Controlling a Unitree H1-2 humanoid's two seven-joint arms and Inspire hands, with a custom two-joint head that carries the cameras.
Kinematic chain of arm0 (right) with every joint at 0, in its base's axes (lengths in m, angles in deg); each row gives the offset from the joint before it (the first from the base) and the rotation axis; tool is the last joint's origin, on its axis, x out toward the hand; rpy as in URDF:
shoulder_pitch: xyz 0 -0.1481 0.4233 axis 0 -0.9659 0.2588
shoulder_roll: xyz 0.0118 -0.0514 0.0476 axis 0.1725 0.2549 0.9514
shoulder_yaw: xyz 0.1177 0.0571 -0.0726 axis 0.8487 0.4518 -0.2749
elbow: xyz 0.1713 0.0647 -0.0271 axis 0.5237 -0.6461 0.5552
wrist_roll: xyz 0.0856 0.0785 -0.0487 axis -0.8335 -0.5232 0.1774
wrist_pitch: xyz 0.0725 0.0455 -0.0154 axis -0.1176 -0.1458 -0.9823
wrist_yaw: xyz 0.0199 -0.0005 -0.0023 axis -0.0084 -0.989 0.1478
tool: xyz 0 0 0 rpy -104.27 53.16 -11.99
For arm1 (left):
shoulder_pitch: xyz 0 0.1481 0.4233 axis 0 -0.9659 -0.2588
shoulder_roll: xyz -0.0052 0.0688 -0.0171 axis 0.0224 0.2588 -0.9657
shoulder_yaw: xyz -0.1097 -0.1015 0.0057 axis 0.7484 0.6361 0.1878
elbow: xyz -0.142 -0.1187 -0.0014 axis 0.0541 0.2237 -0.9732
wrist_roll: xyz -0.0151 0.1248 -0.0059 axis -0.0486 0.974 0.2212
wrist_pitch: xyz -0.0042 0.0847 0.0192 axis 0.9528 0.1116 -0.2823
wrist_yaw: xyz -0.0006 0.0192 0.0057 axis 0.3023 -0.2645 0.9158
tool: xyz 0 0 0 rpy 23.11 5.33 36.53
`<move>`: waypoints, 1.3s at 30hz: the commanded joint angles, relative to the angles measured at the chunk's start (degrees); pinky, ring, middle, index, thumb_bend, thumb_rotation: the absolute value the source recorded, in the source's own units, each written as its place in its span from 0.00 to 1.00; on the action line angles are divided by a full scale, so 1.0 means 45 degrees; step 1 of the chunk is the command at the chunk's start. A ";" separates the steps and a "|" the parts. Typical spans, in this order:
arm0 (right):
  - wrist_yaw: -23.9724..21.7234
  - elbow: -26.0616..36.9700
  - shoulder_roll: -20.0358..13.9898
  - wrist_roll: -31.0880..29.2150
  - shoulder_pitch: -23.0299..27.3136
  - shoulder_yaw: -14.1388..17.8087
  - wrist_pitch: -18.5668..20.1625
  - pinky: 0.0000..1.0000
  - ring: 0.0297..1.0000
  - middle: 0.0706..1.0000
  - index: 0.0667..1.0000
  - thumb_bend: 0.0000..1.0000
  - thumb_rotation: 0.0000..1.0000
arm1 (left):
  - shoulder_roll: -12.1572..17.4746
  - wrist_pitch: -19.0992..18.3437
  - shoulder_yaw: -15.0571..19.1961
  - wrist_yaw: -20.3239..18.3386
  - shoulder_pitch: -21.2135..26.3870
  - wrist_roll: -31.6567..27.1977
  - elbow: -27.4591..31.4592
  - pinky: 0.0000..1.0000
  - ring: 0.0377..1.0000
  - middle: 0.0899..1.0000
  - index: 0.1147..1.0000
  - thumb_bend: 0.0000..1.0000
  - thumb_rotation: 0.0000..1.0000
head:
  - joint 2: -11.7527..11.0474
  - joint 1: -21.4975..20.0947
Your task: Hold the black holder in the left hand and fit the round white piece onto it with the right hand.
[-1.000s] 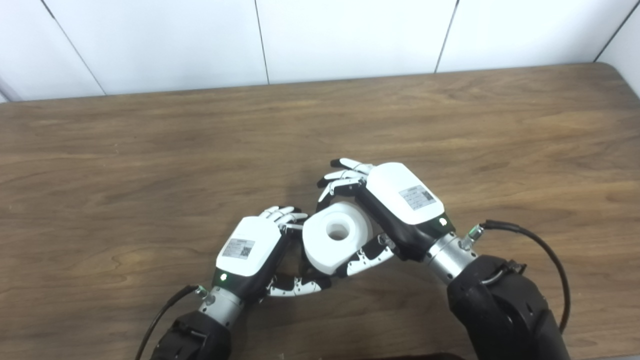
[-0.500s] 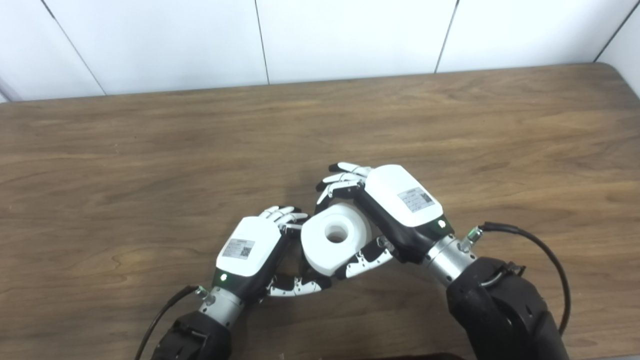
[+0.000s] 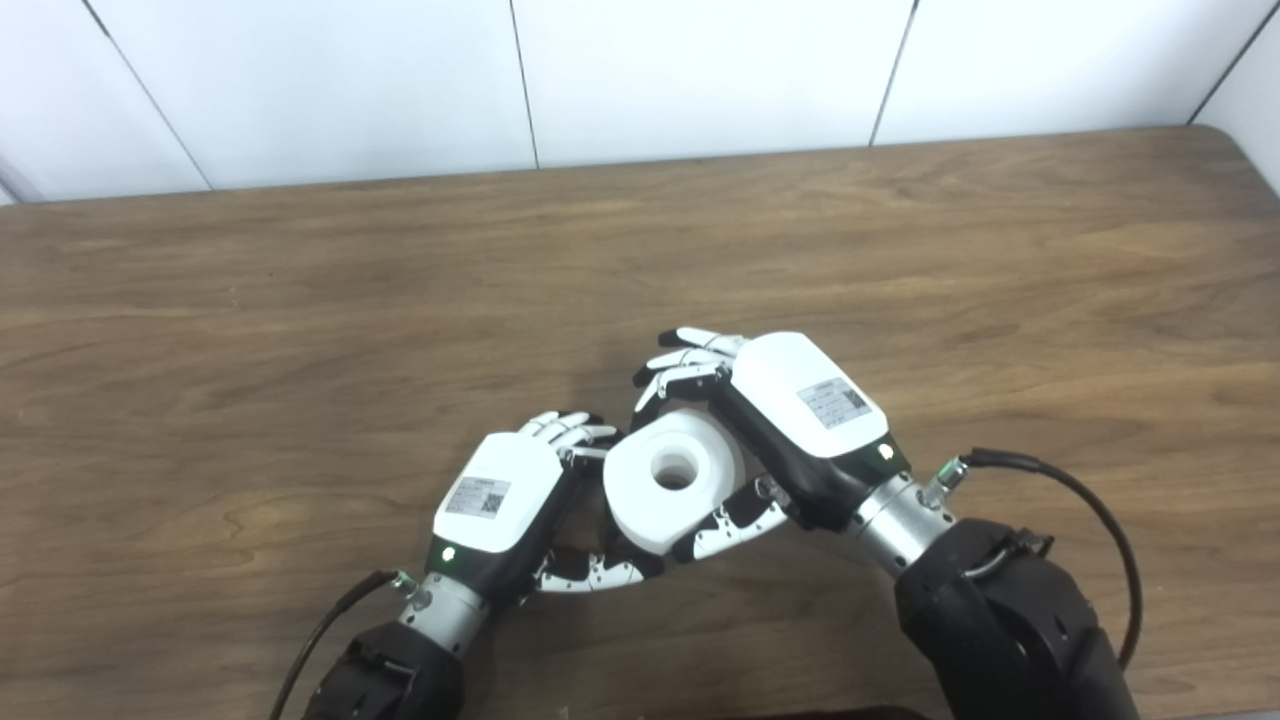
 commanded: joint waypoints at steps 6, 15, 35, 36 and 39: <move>-0.0413 -0.0213 -0.0342 0.0054 -0.0392 -0.0124 -0.0257 0.82 0.88 0.75 0.44 0.52 0.13 | 0.0035 -0.0249 -0.0187 -0.0613 -0.0075 0.0463 -0.0467 0.87 0.85 0.77 0.42 0.52 0.05 | 0.0019 -0.0004; -0.0521 -0.0047 -0.0286 0.0106 -0.0535 -0.0236 -0.0250 0.83 0.88 0.75 0.44 0.52 0.13 | 0.0014 -0.0188 -0.0171 -0.0473 -0.0091 0.0416 -0.0533 0.87 0.85 0.76 0.42 0.52 0.05 | -0.0020 0.0047; -0.0766 0.0404 -0.0193 -0.0005 -0.0480 -0.0198 -0.0291 0.83 0.89 0.76 0.44 0.52 0.13 | -0.0011 -0.0195 -0.0199 -0.0465 -0.0027 0.0505 -0.0584 0.87 0.85 0.76 0.42 0.52 0.05 | 0.0010 0.0044; -0.0724 0.0369 -0.0205 -0.0008 -0.0485 -0.0186 -0.0310 0.83 0.89 0.76 0.44 0.52 0.13 | -0.0017 -0.0193 -0.0198 -0.0457 -0.0023 0.0496 -0.0594 0.87 0.85 0.76 0.42 0.52 0.05 | 0.0000 0.0048; -0.0607 0.0281 -0.0227 -0.0020 -0.0495 -0.0155 -0.0364 0.82 0.88 0.75 0.44 0.52 0.14 | -0.0030 -0.0204 -0.0190 -0.0491 -0.0020 0.0428 -0.0591 0.87 0.85 0.77 0.42 0.52 0.05 | -0.0011 0.0056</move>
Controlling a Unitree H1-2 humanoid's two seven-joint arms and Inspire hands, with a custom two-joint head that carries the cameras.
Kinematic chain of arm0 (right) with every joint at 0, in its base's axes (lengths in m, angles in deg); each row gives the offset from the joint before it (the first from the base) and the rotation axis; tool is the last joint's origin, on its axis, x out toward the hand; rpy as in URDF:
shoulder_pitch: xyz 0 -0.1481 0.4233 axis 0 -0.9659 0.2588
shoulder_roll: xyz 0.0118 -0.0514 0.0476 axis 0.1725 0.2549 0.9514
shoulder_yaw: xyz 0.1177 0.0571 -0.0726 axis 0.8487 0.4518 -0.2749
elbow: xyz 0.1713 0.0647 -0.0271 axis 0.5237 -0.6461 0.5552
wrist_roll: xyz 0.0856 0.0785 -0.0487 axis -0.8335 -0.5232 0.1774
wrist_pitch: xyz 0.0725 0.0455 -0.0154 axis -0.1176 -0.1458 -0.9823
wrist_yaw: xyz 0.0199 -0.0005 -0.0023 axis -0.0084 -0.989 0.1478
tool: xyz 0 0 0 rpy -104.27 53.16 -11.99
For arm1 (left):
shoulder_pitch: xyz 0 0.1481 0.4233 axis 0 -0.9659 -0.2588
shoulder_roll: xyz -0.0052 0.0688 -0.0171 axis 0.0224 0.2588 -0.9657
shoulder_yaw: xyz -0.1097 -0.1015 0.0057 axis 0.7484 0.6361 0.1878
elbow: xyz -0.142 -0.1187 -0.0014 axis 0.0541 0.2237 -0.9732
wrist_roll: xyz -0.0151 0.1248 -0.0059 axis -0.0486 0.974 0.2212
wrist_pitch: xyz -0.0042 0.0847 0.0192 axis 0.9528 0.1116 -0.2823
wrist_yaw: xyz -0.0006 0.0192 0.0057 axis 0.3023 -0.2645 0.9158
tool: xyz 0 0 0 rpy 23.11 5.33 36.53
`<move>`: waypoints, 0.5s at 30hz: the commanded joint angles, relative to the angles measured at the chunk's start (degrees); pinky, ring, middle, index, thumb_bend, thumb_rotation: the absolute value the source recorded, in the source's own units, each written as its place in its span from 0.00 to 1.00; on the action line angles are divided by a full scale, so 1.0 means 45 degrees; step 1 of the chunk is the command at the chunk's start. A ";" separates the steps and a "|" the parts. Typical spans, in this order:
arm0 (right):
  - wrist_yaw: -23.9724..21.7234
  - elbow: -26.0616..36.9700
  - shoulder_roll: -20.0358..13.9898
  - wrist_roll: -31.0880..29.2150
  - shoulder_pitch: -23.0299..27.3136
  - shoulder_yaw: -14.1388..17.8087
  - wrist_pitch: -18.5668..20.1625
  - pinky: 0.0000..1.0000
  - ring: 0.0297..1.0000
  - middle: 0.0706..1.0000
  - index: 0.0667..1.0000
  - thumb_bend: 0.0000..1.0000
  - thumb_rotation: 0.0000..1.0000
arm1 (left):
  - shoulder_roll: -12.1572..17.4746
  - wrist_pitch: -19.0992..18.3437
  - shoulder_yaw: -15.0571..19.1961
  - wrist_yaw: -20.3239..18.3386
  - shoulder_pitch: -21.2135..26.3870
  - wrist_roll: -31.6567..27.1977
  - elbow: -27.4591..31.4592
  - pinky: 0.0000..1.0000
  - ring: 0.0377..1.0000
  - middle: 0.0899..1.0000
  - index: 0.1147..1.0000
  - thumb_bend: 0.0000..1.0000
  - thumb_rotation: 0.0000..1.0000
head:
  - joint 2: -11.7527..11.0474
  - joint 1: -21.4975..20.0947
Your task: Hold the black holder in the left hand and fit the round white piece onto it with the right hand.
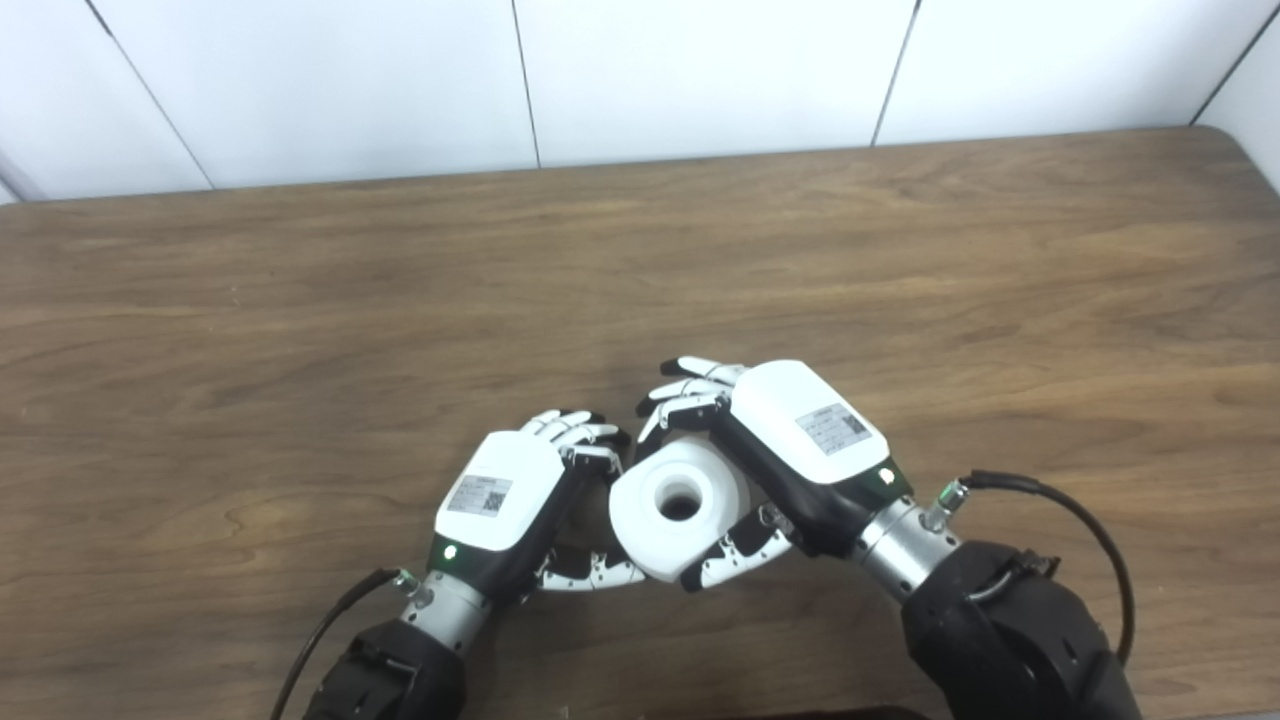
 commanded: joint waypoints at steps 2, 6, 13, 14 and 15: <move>-0.0110 -0.0053 -0.0127 -0.0040 -0.0035 0.0016 -0.0339 0.81 0.88 0.75 0.45 0.53 0.14 | -0.0010 -0.0221 -0.0190 -0.0539 -0.0041 0.0405 -0.0553 0.88 0.85 0.77 0.42 0.52 0.05 | 0.0000 0.0013; -0.0080 -0.0147 -0.0142 -0.0053 0.0014 0.0097 -0.0318 0.81 0.88 0.75 0.45 0.53 0.15 | -0.0044 -0.0242 -0.0173 -0.0542 -0.0048 0.0353 -0.0553 0.87 0.85 0.76 0.42 0.52 0.05 | -0.0011 0.0033; -0.0048 -0.0261 -0.0098 -0.0249 0.0035 0.0307 -0.0218 0.78 0.88 0.76 0.56 0.97 0.29 | -0.0061 -0.0358 -0.0185 -0.0702 -0.0025 0.0487 -0.0482 0.87 0.85 0.76 0.43 0.52 0.07 | -0.0002 0.0039; -0.0039 -0.0284 -0.0103 -0.0275 0.0032 0.0329 -0.0226 0.78 0.88 0.76 0.57 0.98 0.30 | -0.0059 -0.0348 -0.0193 -0.0692 -0.0021 0.0515 -0.0489 0.87 0.85 0.76 0.43 0.52 0.08 | -0.0002 0.0039; -0.0045 -0.0307 -0.0100 -0.0272 0.0037 0.0345 -0.0232 0.78 0.88 0.77 0.58 0.99 0.30 | -0.0051 -0.0338 -0.0196 -0.0701 -0.0010 0.0512 -0.0497 0.86 0.85 0.77 0.53 0.69 0.17 | -0.0002 0.0034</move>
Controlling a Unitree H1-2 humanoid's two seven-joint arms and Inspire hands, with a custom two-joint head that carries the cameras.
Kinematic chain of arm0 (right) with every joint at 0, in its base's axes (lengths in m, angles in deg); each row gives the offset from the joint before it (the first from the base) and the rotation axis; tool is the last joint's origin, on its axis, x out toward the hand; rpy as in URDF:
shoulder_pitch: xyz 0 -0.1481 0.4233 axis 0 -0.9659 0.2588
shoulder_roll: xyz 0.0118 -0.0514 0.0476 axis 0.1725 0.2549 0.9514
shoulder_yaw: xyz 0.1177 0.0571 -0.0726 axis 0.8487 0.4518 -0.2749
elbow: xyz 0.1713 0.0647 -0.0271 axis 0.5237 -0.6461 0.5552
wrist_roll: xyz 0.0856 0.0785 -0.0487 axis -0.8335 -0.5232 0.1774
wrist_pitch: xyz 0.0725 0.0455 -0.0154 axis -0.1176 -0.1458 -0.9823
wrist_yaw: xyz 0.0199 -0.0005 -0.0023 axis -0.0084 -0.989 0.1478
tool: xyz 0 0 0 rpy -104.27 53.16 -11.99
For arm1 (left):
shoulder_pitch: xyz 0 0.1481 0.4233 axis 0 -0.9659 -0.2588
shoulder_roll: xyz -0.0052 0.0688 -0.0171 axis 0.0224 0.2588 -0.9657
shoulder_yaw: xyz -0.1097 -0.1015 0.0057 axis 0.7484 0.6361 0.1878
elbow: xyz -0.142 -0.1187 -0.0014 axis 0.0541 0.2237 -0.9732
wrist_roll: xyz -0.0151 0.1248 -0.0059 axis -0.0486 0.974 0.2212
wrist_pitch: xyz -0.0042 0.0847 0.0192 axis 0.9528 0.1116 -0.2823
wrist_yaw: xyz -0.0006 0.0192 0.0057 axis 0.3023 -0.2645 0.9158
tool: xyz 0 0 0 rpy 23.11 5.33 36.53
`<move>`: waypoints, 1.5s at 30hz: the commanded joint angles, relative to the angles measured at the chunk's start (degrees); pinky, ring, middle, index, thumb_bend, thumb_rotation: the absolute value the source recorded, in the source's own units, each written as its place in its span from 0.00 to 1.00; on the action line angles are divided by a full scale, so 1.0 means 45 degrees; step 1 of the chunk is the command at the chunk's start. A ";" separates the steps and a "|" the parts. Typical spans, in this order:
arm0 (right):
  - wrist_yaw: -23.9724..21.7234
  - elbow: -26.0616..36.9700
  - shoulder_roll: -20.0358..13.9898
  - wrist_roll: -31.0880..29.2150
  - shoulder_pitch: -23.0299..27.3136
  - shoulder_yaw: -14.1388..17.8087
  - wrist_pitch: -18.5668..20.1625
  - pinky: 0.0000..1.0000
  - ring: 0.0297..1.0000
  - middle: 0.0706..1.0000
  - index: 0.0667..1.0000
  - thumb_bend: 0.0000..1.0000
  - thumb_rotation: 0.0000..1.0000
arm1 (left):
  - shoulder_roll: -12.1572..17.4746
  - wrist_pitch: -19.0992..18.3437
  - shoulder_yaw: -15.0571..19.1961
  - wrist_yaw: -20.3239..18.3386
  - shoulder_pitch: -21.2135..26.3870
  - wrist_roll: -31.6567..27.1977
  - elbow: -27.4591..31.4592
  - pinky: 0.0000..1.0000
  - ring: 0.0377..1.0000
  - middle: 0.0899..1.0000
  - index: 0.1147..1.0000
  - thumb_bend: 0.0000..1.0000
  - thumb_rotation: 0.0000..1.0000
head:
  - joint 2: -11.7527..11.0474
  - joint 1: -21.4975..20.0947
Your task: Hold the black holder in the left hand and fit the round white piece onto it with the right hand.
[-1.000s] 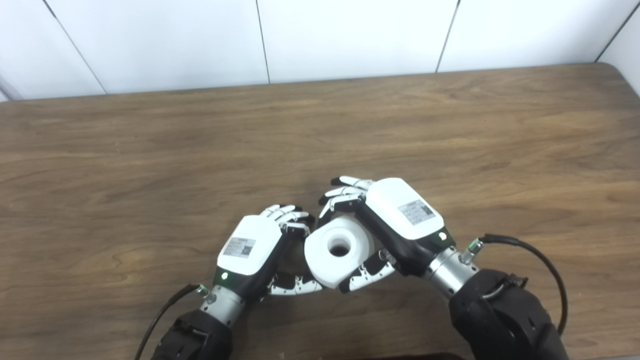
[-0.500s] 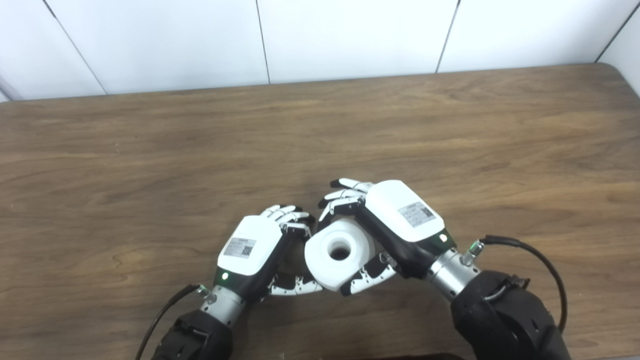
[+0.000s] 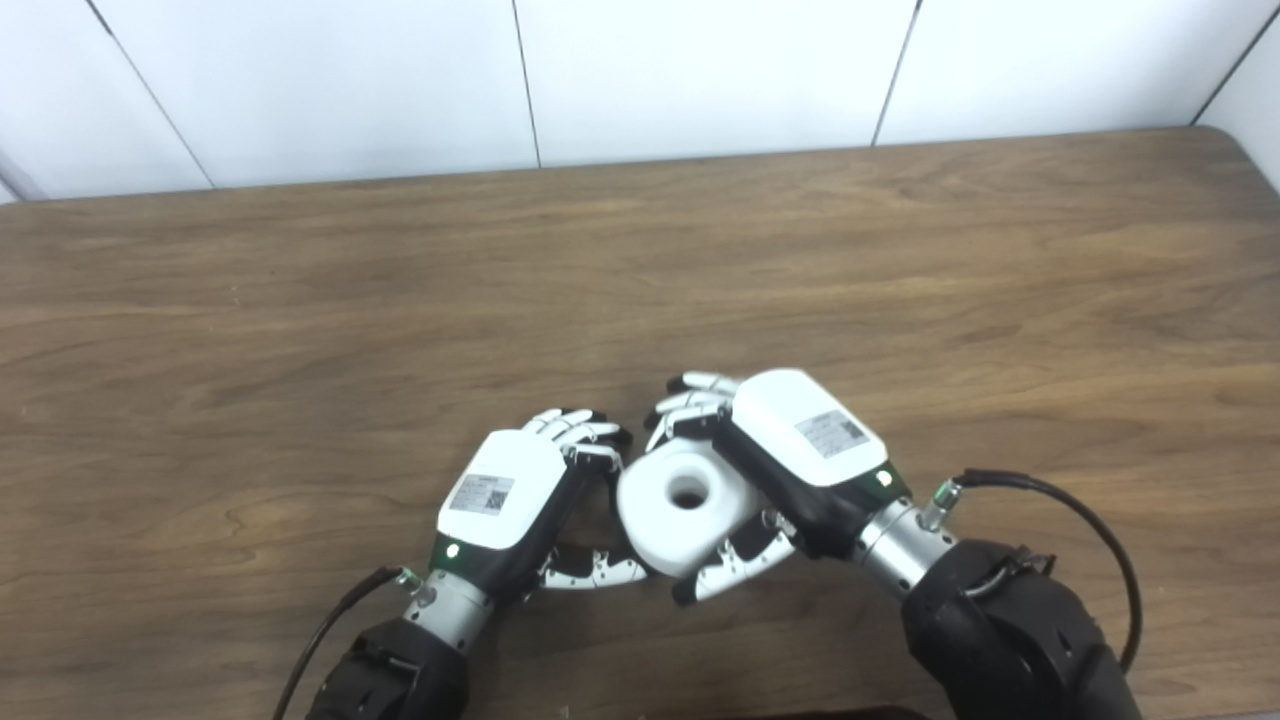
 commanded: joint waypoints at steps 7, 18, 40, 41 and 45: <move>-0.0098 0.0253 0.0051 0.0060 0.0168 0.0140 -0.0121 0.82 0.91 0.80 0.64 1.00 0.35 | 0.0082 -0.0464 -0.0238 -0.1227 0.0026 0.0454 -0.0338 0.89 0.86 0.79 0.67 0.85 0.33 | 0.0037 -0.0006; -0.0341 0.0341 0.0045 0.0277 0.0204 0.0286 -0.0173 0.87 0.93 0.86 0.70 1.00 0.38 | 0.0123 -0.0354 -0.0258 -0.1293 0.0032 0.0063 -0.0378 0.88 0.86 0.81 0.79 0.94 0.40 | 0.0047 -0.0017; -0.2454 0.1709 0.0021 0.0461 0.0957 0.0556 0.0027 0.90 0.96 0.93 0.82 1.00 0.47 | 0.0041 -0.0332 -0.0307 -0.1325 0.0235 -0.0355 -0.0775 0.90 0.89 0.84 0.87 1.00 0.42 | -0.0091 -0.0095; -0.2584 0.1799 0.0044 0.0475 0.0996 0.0570 0.0047 0.90 0.96 0.93 0.82 1.00 0.47 | 0.0039 -0.0311 -0.0311 -0.1307 0.0253 -0.0376 -0.0805 0.89 0.89 0.84 0.87 1.00 0.41 | -0.0132 -0.0105; -0.2976 0.2034 0.0104 0.0533 0.1090 0.0653 0.0031 0.90 0.96 0.93 0.83 1.00 0.45 | 0.0065 -0.0184 -0.0332 -0.1223 0.0307 -0.0481 -0.0931 0.89 0.88 0.84 0.86 1.00 0.42 | -0.0192 -0.0105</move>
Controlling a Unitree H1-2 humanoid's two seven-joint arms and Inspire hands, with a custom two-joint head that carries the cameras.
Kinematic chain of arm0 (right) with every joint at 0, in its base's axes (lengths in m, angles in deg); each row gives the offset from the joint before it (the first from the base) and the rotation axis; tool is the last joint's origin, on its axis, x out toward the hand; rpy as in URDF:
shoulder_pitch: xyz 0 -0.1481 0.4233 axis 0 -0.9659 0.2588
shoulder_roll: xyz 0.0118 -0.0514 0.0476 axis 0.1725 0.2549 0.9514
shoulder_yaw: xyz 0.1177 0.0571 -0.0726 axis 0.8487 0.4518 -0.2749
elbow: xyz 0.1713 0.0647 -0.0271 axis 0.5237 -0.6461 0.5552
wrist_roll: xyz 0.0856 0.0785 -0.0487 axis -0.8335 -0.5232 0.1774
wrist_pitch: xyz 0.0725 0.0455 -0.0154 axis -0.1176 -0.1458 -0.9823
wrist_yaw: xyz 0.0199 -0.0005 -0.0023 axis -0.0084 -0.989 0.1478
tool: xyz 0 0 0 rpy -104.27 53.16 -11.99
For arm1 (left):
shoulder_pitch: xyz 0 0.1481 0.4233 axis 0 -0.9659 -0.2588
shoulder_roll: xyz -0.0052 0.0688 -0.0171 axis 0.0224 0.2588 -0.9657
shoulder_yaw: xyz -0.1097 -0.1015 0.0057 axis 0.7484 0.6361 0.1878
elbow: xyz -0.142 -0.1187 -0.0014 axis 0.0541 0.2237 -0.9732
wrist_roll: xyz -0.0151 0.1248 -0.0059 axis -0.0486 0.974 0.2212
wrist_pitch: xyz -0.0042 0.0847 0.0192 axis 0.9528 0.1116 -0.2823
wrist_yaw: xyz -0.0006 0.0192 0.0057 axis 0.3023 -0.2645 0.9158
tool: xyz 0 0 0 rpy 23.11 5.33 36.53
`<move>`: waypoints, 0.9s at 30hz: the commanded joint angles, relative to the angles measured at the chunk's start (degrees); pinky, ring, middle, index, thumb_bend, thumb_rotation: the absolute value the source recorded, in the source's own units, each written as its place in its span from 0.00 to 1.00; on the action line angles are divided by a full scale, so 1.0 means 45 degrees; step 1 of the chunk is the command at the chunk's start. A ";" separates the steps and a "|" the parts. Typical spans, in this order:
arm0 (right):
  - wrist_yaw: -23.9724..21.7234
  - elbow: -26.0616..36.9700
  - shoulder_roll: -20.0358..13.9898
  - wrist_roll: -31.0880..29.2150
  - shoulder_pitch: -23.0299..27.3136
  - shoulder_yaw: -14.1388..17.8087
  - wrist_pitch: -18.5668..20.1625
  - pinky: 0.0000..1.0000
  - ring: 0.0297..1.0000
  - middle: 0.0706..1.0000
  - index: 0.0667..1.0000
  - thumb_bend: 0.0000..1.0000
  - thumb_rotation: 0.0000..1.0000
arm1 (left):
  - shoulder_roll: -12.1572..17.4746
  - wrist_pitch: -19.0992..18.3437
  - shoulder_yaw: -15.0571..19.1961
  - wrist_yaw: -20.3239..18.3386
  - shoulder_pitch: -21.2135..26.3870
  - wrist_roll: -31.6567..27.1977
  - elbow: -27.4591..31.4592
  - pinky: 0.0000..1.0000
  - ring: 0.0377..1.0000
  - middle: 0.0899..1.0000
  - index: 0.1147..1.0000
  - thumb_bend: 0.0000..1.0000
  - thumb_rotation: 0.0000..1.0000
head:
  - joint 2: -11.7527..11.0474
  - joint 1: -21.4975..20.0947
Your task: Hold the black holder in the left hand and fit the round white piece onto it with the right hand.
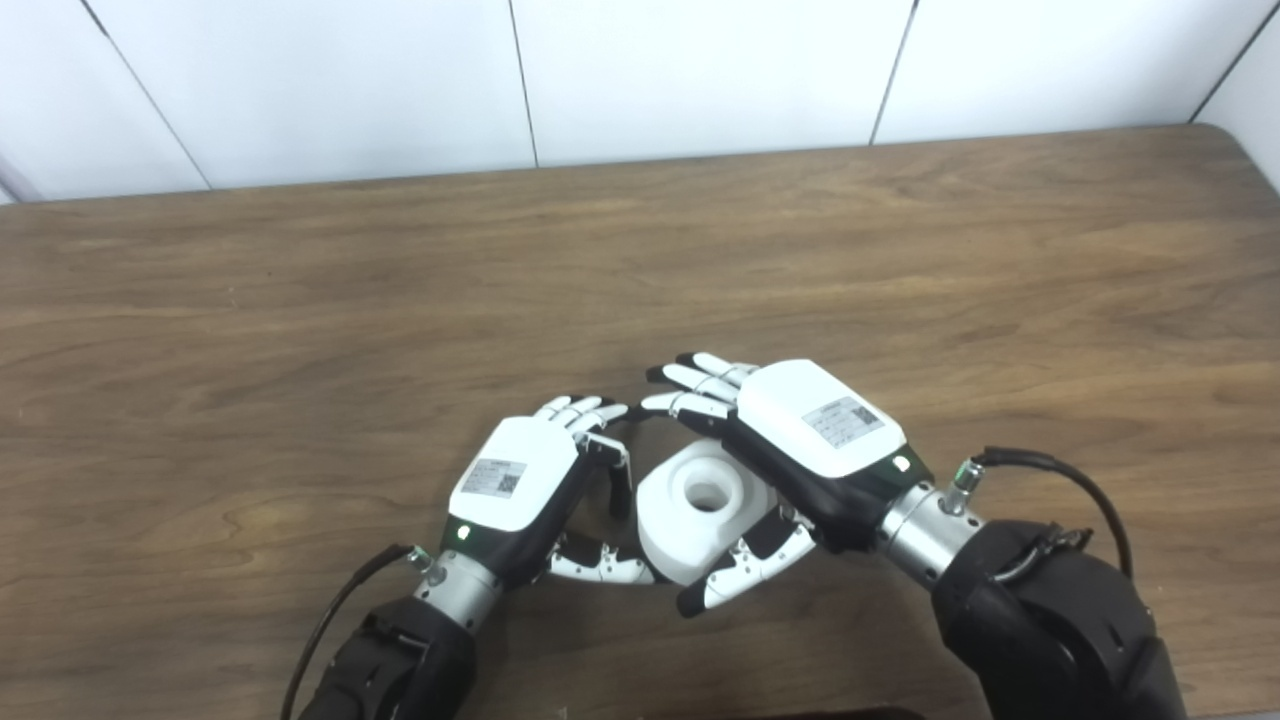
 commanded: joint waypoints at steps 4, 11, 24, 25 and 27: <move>-0.0383 0.0760 0.0193 0.0072 0.0347 0.0274 -0.0094 0.91 0.97 0.94 0.84 1.00 0.45 | 0.0134 -0.0129 -0.0254 -0.0696 -0.0199 -0.0002 -0.0683 0.88 0.88 0.84 0.87 1.00 0.43 | -0.0023 0.0009; -0.0754 0.0891 0.0239 0.0091 0.0458 0.0572 -0.0087 0.93 0.98 0.94 0.85 1.00 0.44 | 0.0092 -0.0148 -0.0169 -0.0735 -0.0224 -0.0424 -0.0618 0.88 0.89 0.85 0.89 1.00 0.46 | -0.0130 0.0075; -0.0811 0.0514 0.0067 -0.0230 0.0648 0.1185 -0.0108 0.92 0.99 0.95 0.87 1.00 0.43 | 0.0249 -0.2470 0.0301 -0.4085 -0.0126 -0.0893 0.2361 0.86 0.88 0.87 0.90 0.99 0.43 | -0.0173 0.0145; -0.0813 0.0475 0.0030 -0.0253 0.0668 0.1237 -0.0112 0.92 0.99 0.95 0.87 1.00 0.43 | 0.0272 -0.2622 0.0368 -0.4348 -0.0104 -0.0928 0.2575 0.84 0.88 0.87 0.91 1.00 0.43 | -0.0157 0.0160; -0.0838 0.0392 -0.0048 -0.0302 0.0721 0.1327 -0.0104 0.92 0.99 0.95 0.88 1.00 0.43 | 0.0324 -0.3087 0.0495 -0.5068 -0.0025 -0.0966 0.3076 0.83 0.88 0.88 0.93 1.00 0.41 | -0.0157 0.0160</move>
